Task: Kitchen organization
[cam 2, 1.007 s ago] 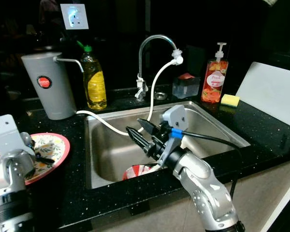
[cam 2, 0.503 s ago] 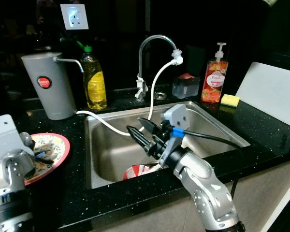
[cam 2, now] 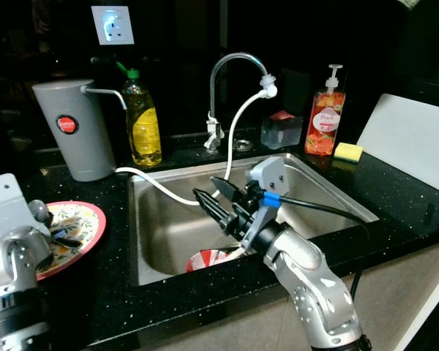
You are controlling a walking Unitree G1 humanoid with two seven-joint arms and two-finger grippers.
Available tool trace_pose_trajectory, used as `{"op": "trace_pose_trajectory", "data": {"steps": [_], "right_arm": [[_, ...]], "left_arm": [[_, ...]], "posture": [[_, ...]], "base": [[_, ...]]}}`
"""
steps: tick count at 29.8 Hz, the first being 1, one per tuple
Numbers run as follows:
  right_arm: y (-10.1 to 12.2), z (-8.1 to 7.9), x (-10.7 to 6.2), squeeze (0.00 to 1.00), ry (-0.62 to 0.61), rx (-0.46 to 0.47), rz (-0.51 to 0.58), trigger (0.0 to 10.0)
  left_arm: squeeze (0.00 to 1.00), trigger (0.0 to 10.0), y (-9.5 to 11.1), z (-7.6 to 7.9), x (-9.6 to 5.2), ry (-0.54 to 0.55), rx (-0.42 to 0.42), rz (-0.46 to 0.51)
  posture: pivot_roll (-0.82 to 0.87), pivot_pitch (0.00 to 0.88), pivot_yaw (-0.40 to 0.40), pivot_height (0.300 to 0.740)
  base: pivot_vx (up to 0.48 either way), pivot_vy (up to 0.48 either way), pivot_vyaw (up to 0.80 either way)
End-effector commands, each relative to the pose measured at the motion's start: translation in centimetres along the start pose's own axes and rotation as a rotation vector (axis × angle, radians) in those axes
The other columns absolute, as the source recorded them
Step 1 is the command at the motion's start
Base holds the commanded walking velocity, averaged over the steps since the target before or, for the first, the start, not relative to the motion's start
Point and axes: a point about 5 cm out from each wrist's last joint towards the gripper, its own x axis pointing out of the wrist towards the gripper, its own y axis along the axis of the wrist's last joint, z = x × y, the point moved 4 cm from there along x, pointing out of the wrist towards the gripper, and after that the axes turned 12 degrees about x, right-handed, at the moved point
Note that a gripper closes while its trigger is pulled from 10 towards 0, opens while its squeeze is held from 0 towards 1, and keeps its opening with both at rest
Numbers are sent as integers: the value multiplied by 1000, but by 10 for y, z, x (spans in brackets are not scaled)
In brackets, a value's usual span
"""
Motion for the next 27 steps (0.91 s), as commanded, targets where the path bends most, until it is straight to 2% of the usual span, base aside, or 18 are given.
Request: {"op": "trace_pose_trajectory", "data": {"steps": [1,3,4,5,6,19,20,21,22,24,25,27], "right_arm": [[5,-4,1,0,22,-1,12,10000],[5,-5,1,0,22,-1,12,10000],[5,-5,1,0,22,0,12,10000],[5,-5,1,0,21,1,12,10000],[5,-5,1,0,22,1,12,10000],[4,-6,1,0,26,4,15,10000],[4,-6,1,0,26,4,15,10000],[5,-6,2,0,26,3,16,10000],[5,-5,2,0,26,3,17,10000],[5,-5,2,0,26,3,17,10000],[5,-5,2,0,26,3,18,10000],[5,-5,2,0,26,3,18,10000]], "left_arm": [[1000,10000,-2,-2,-1,8,-4,-4],[1000,10000,-3,-2,-1,9,-1,-12],[655,10000,-4,-2,0,6,-1,-24],[655,10000,-5,-2,0,4,-1,-31],[0,10000,-6,-2,1,0,-3,-39],[0,10000,-11,-4,3,8,-5,-69],[0,7451,-12,-4,4,6,-9,-73],[0,3529,-12,-4,4,5,-11,-76],[0,2667,-12,-4,4,4,-13,-77],[0,2667,-12,-4,4,4,-13,-77],[0,0,-13,-4,4,3,-16,-77],[0,0,-13,-4,4,3,-17,-77]], "posture": [[-48,28,5,740],[-47,30,6,740],[-46,30,6,740],[-46,29,6,740],[-46,29,7,740],[-42,19,11,740],[-42,18,12,740],[-42,18,12,740],[-42,18,12,740],[-42,18,12,740],[-41,13,11,740],[-41,13,11,740]], "base": [[0,0,0],[0,0,0],[0,0,0],[0,0,0],[0,0,0],[0,0,0],[0,0,0],[0,0,0],[0,0,0],[0,0,0],[0,0,0],[0,0,0]]}}
